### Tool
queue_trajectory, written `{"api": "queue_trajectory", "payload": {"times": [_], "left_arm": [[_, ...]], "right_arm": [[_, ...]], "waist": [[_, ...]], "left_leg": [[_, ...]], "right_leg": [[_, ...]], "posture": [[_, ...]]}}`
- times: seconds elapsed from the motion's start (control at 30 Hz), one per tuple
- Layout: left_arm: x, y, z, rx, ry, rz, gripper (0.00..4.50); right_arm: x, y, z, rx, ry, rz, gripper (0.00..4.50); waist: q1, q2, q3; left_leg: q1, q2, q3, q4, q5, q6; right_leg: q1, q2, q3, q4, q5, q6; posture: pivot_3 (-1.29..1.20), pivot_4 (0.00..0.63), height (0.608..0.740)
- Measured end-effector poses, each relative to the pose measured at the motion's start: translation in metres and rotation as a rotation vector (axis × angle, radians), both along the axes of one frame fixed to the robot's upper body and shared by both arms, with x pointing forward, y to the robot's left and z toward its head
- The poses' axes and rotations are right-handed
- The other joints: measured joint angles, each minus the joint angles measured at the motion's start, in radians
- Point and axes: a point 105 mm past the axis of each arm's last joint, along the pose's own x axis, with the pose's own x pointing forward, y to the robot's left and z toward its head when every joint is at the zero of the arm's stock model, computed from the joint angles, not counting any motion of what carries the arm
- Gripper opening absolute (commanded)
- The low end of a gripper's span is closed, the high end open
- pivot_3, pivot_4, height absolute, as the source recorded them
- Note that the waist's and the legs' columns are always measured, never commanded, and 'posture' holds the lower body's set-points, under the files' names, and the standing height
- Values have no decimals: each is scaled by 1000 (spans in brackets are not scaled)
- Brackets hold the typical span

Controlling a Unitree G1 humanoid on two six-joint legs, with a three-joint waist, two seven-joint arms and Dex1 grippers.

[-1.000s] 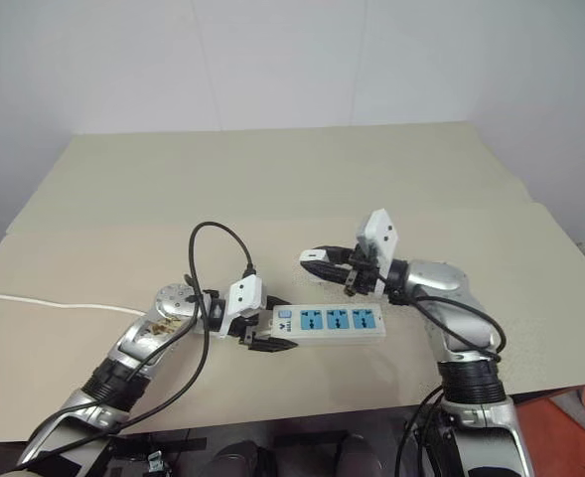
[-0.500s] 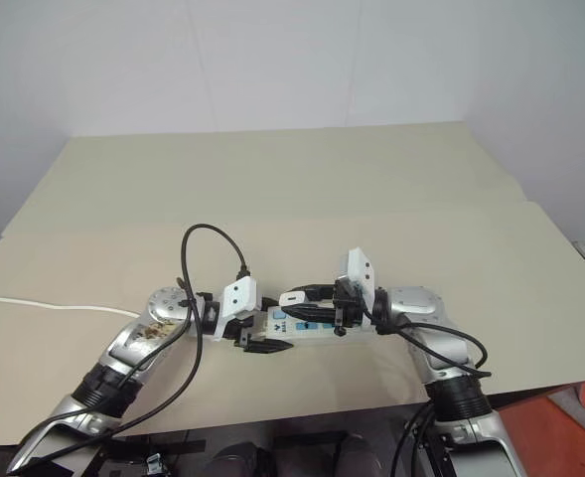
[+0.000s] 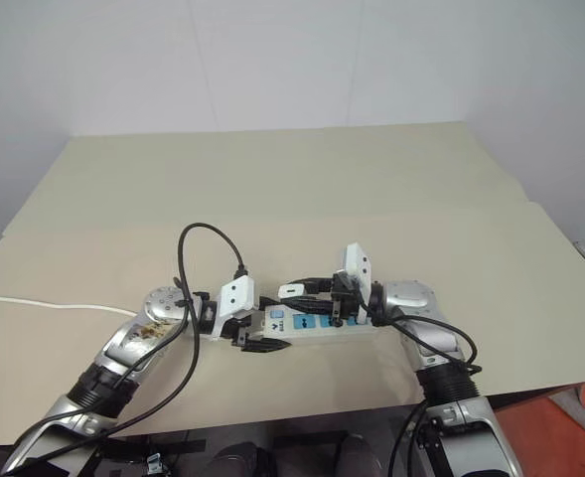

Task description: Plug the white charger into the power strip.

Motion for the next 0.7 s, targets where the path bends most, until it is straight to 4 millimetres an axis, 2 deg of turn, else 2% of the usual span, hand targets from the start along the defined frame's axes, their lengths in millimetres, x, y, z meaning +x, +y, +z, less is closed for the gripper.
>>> {"api": "queue_trajectory", "payload": {"times": [0.47,0.7], "left_arm": [[-2,-4,0,-4,3,3,3306],[-2,-4,0,-3,3,6,3306]], "right_arm": [[1,-25,-6,-62,-36,61,1154],[3,-25,-6,-74,-52,90,1154]], "waist": [[6,0,0],[5,0,0]], "left_leg": [[0,1,0,0,0,0],[1,1,0,0,0,0]], "right_leg": [[1,0,0,0,0,0],[1,0,0,0,0,0]], "posture": [[0,150,740],[0,150,740]]}}
